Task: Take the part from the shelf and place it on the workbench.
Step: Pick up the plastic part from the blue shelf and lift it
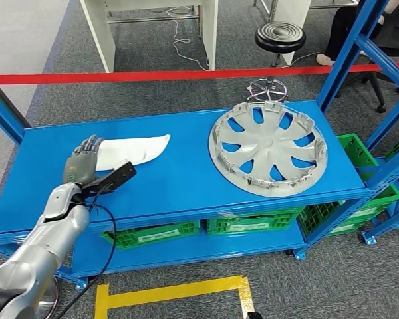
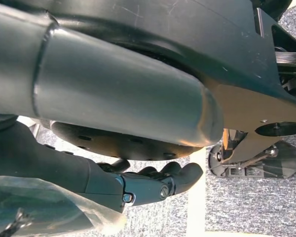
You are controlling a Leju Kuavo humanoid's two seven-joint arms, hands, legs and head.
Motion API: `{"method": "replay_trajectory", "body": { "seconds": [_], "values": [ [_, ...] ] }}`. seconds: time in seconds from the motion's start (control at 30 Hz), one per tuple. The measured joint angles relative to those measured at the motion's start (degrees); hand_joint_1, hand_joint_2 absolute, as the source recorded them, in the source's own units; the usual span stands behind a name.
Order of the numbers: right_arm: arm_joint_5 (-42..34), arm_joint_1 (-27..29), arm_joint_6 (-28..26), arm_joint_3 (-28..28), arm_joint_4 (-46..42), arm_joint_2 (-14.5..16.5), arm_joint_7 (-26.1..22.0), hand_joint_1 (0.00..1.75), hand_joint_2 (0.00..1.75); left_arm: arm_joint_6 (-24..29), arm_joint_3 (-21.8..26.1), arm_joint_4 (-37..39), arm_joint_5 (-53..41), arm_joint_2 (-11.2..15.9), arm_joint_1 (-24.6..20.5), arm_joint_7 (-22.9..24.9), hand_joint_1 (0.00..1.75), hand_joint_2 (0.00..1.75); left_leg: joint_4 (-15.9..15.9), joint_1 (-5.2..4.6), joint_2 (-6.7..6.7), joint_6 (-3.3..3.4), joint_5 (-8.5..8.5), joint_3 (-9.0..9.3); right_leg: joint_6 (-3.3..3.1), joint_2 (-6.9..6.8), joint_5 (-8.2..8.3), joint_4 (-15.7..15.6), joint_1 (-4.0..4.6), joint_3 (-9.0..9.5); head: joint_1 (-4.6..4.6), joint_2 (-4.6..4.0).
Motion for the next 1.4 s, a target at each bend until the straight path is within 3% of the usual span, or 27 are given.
{"method": "replay_trajectory", "body": {
  "seconds": [0.53, 0.67, 1.4],
  "values": [
    [0.2, 0.0, -0.3, 0.0, 0.0, 0.0, 0.0, 0.00, 0.00, -0.3, 0.3, -0.1, -0.6, -2.5, 0.0, -1.2, 0.00, 1.75, 0.0, 0.00, 0.00, 0.00, 0.00, 0.00, 0.00, 0.00, 0.00, 0.0, 0.01, 0.00, 0.00, 0.00],
    [0.3, 0.0, -0.4, 0.0, 0.0, 0.0, 0.0, 0.00, 0.00, -0.3, 0.3, -0.1, -0.7, -2.6, 0.0, -0.9, 1.75, 1.75, 0.0, 0.00, 0.00, 0.00, 0.00, 0.00, 0.00, -0.01, 0.00, 0.0, 0.01, 0.00, 0.00, 0.00],
    [1.0, 0.0, -0.6, 0.0, 0.0, 0.0, -0.3, 0.00, 0.00, -8.2, 0.1, -0.1, -4.7, -1.4, -0.9, 8.3, 1.75, 1.75, 0.0, 0.00, 0.00, 0.00, 0.00, 0.01, 0.00, 0.02, 0.00, 0.0, 0.01, 0.02, 0.00, 0.00]
  ]
}}
